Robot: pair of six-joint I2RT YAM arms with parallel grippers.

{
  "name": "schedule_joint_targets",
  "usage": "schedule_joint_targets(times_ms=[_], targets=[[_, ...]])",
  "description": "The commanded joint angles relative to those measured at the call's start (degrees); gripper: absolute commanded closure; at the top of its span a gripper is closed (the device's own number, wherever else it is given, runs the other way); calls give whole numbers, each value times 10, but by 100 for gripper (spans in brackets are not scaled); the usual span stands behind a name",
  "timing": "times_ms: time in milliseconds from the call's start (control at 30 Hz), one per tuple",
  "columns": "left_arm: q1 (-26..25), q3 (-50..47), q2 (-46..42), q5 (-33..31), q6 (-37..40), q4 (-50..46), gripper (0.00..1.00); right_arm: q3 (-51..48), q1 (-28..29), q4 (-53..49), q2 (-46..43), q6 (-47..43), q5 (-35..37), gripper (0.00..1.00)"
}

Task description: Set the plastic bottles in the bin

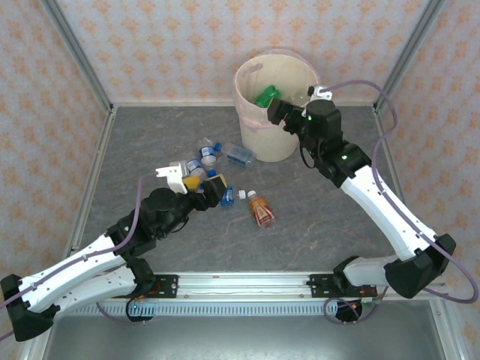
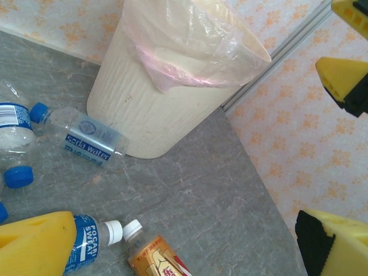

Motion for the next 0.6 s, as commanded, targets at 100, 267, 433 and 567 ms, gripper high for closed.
schedule_joint_targets(times_ms=[100,267,433,567], targets=[[-4,5,7,-15,6,-8,1,-67,19,21,-51,26,-27,0],[-4,8,6,-22,0,-22,1,-116,32,27,-86,37,-38,0],[-4,0,8,-21,-6,-23,1,-160,38,29,-103,60,-33,0],[-4,1,17,-27,0,-22,1,-186,41,25,-107,69,-51,0]])
